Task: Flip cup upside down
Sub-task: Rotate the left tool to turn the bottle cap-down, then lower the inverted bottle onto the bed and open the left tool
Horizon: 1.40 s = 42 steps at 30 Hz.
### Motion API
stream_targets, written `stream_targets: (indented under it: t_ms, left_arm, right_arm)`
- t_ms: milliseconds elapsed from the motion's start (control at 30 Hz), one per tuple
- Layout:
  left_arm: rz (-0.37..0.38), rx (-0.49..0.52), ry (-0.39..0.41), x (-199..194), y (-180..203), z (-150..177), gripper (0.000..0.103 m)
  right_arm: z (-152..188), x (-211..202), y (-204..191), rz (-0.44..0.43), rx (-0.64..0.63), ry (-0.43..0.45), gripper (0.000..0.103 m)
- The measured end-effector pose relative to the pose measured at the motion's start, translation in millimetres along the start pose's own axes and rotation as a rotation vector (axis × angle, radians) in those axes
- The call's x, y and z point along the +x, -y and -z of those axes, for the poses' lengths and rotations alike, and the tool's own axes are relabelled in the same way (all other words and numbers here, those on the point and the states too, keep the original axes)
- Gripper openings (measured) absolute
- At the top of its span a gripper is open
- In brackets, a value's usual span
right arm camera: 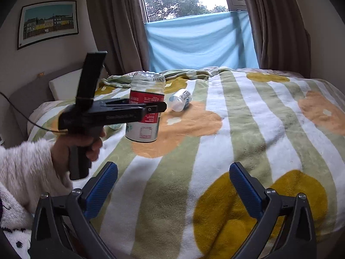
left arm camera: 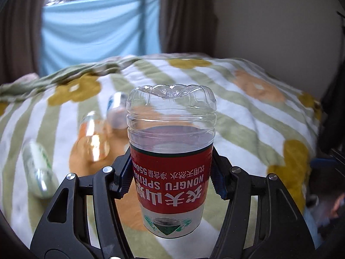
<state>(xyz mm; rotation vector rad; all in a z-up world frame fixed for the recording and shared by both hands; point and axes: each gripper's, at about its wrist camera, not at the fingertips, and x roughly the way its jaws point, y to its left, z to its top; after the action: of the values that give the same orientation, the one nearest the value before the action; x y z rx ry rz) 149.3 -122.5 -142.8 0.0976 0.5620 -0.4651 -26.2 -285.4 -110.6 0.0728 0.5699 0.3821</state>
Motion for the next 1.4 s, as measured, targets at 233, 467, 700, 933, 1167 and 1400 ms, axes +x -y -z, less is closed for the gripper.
stream_targets:
  t_ms: [233, 467, 700, 933, 1167, 1400]
  left_arm:
    - [-0.057, -0.06, -0.127, 16.2, -8.6, 13.0, 0.057]
    - [-0.044, -0.046, -0.207, 12.5, -8.1, 20.0, 0.057]
    - [-0.029, -0.006, -0.326, 4.6, -3.2, 22.6, 0.057]
    - [-0.011, -0.044, -0.412, 3.2, -5.1, 13.6, 0.057]
    - [-0.06, -0.019, -0.398, 3.0, 2.1, 15.4, 0.057]
    - [-0.109, 0.002, -0.311, 3.1, 3.1, 16.8, 0.057]
  right_arm:
    - [3.4, -1.9, -4.9, -0.003, -0.029, -0.021, 0.103]
    - [5.1, 1.5, -6.9, -0.015, -0.019, -0.022, 0.103]
    - [4.1, 2.8, -12.3, -0.025, -0.045, -0.025, 0.103]
    - [4.9, 8.3, -15.2, -0.037, -0.038, -0.037, 0.103]
    - [7.0, 11.7, -14.9, -0.043, -0.035, -0.043, 0.103]
    - [6.5, 11.1, -12.5, -0.046, -0.026, -0.038, 0.103]
